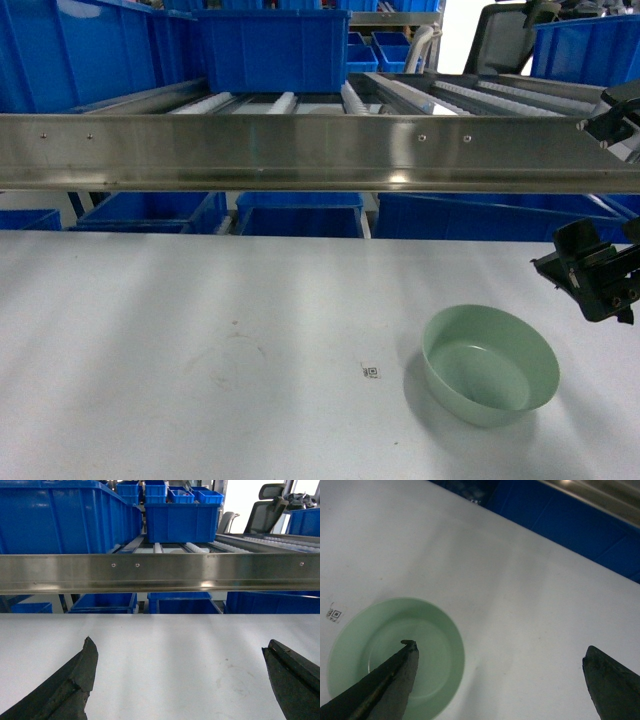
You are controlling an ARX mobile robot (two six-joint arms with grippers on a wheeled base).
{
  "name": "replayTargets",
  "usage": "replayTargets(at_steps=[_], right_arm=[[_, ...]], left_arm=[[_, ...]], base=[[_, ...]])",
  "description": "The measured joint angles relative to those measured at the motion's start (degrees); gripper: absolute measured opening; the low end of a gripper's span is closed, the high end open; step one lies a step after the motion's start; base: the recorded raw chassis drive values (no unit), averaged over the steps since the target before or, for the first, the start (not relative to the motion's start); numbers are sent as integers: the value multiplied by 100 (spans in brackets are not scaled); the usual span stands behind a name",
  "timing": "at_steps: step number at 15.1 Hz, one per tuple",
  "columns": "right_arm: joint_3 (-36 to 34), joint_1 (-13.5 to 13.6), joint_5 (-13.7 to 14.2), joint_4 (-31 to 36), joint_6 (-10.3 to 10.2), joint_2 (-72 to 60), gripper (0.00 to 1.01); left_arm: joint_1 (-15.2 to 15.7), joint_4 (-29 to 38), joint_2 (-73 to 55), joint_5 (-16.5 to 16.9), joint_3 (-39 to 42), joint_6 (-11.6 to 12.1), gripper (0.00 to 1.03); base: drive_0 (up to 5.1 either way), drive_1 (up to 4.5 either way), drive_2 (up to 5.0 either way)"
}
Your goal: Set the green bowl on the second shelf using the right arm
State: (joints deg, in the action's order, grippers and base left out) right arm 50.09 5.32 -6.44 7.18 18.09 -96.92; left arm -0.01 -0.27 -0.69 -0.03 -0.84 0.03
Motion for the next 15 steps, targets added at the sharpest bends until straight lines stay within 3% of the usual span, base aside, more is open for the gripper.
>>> replayTargets(at_steps=[3,6,11,15], right_arm=[[42,227,-55,-284,0,-203,98],[-39,409,-42,-144,0,-321,98],[-105,33,-22,79,63,-1108,98],[35,2,-33,173,61,-1335,98]], left_arm=[[0,0,0,0,0,0,98],[0,0,0,0,0,0,98],[0,0,0,0,0,0,98],[0,0,0,0,0,0,98]], base=[[0,0,0],[0,0,0],[0,0,0],[0,0,0]])
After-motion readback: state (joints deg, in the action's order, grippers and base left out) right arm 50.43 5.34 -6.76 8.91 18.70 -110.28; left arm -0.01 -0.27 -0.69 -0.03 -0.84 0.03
